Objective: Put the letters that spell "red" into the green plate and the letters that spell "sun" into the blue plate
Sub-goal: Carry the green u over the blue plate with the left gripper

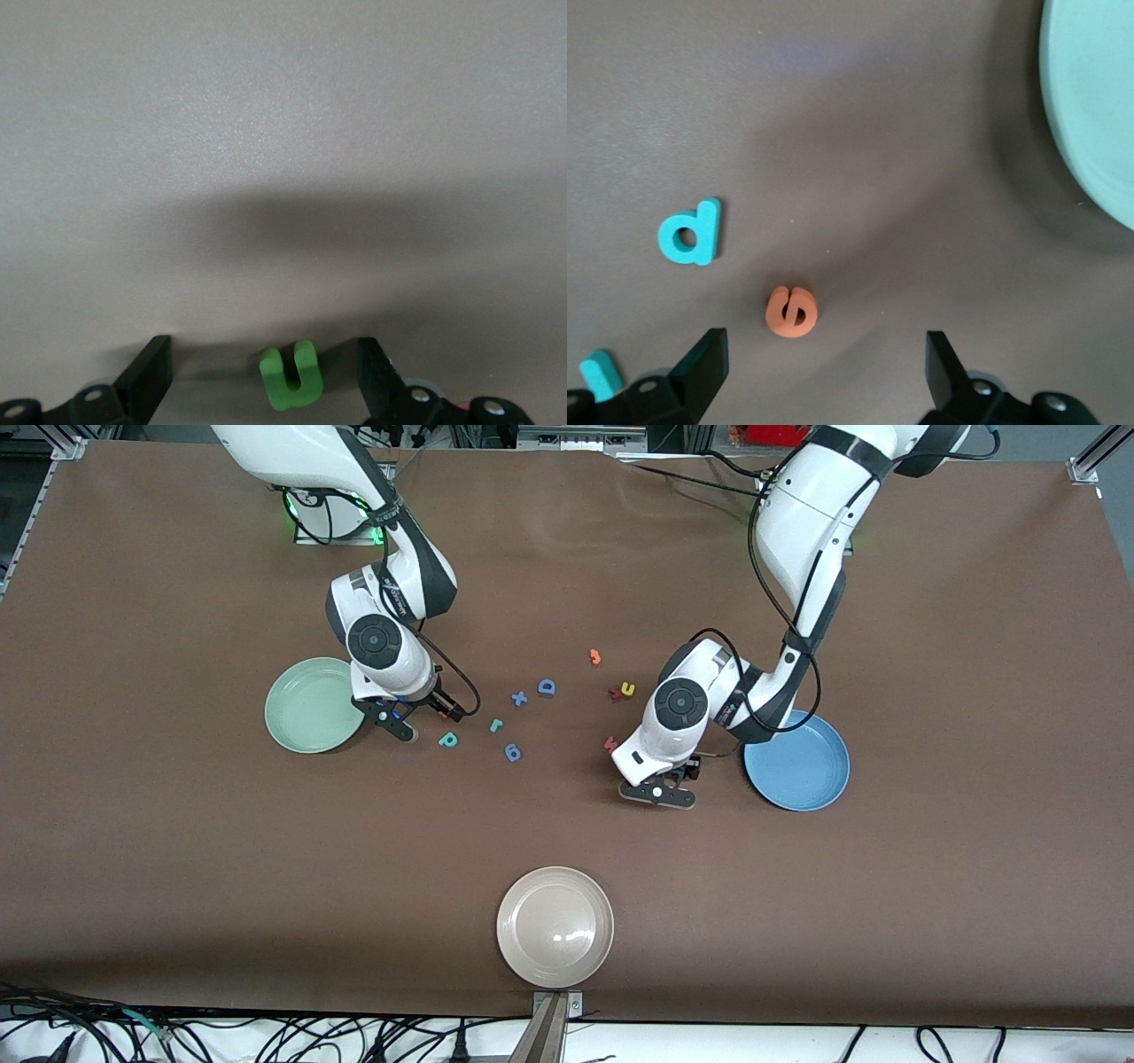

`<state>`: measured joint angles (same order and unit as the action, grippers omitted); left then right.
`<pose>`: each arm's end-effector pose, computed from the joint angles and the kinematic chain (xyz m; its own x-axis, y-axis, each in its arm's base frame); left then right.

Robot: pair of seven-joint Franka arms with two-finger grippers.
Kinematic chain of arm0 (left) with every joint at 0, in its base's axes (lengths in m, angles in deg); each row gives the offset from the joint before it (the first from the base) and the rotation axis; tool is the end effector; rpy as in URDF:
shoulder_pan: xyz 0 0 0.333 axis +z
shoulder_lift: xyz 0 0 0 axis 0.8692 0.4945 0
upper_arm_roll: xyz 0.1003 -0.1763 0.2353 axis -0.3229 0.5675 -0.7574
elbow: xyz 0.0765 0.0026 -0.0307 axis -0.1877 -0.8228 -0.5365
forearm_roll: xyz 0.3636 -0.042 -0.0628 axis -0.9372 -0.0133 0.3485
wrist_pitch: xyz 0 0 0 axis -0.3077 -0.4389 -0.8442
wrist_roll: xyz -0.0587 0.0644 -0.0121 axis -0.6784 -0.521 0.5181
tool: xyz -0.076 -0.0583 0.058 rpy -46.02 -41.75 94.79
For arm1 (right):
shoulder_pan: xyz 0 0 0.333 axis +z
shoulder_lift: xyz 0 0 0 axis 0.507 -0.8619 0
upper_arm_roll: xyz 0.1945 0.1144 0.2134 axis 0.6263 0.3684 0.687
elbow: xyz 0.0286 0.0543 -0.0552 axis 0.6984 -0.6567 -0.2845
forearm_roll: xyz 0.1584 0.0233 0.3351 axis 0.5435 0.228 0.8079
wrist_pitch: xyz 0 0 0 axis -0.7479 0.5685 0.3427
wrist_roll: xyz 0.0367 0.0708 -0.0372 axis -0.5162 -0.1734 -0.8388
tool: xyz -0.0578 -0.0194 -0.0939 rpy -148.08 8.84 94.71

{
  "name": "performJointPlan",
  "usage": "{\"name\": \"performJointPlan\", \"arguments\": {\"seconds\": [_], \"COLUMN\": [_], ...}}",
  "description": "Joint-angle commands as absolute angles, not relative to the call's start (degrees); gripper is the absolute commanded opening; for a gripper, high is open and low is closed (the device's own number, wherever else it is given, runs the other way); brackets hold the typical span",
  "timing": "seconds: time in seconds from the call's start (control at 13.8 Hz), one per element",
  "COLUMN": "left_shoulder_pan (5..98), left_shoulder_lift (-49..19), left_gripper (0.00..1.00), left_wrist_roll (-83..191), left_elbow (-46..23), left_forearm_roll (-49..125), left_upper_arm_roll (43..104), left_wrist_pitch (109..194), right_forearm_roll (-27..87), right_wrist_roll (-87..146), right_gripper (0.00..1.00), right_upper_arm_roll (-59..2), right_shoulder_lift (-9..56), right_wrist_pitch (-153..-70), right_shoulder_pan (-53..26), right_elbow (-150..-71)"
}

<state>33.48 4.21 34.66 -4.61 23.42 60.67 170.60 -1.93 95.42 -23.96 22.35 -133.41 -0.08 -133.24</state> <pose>0.5686 -0.3490 0.1687 0.9864 -0.1628 -0.0226 -0.1631 -0.9865 -0.0138 0.4739 0.2689 0.2052 0.8106 -0.5756 -0.1077 -0.5656 -0.8173 0.1105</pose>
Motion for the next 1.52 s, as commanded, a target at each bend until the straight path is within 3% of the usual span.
{"name": "performJointPlan", "arguments": {"seconds": [0.0, 0.22, 0.36, 0.51, 0.65, 0.8, 0.94, 1.08, 1.45], "left_shoulder_pan": [32.94, 33.03, 33.56, 33.56, 33.47, 33.47, 33.47, 33.47, 33.99], "left_shoulder_lift": [3.62, 3.45, 3.36, 3.36, 3.36, 3.36, 3.36, 3.36, 1.35], "left_gripper": [0.93, 0.93, 0.92, 0.86, 0.59, 0.44, 0.29, 0.25, 0.22], "left_wrist_roll": [33.57, 33.66, 33.57, 33.66, 33.66, 33.57, 33.57, 33.48, 33.92], "left_elbow": [-4.86, -4.94, -4.94, -4.94, -4.94, -4.94, -4.86, -4.86, -3.63], "left_forearm_roll": [22.39, 22.48, 22.48, 22.48, 22.48, 22.48, 22.48, 22.48, 22.48], "left_upper_arm_roll": [60.34, 60.78, 61.75, 61.75, 61.84, 61.84, 61.84, 61.84, 61.84], "left_wrist_pitch": [168.18, 167.83, 167.65, 167.56, 167.56, 167.56, 167.56, 167.56, 163.89], "right_forearm_roll": [-0.97, -0.97, -0.97, -0.97, -0.97, -0.97, -0.97, -0.97, -1.06], "right_wrist_roll": [96.04, 97.27, 97.36, 97.97, 99.2, 99.3, 99.3, 99.21, 99.12], "right_gripper": [0.98, 0.98, 0.89, 0.87, 0.87, 0.87, 0.75, 0.69, 0.69], "right_upper_arm_roll": [-23.84, -23.67, -23.14, -23.14, -22.96, -22.62, -22.35, -22.35, -22.44], "right_shoulder_lift": [21.47, 19.45, 19.1, 19.1, 19.01, 19.09, 19.1, 19.1, 19.1], "right_wrist_pitch": [-136.87, -140.04, -140.57, -140.57, -140.57, -140.57, -140.49, -140.48, -140.13], "right_shoulder_pan": [0.21, 0.29, 0.29, 0.29, 0.38, 0.47, 0.38, 0.38, 0.38], "right_elbow": [-134.08, -133.99, -133.99, -133.99, -133.73, -133.64, -133.64, -133.73, -133.9]}}
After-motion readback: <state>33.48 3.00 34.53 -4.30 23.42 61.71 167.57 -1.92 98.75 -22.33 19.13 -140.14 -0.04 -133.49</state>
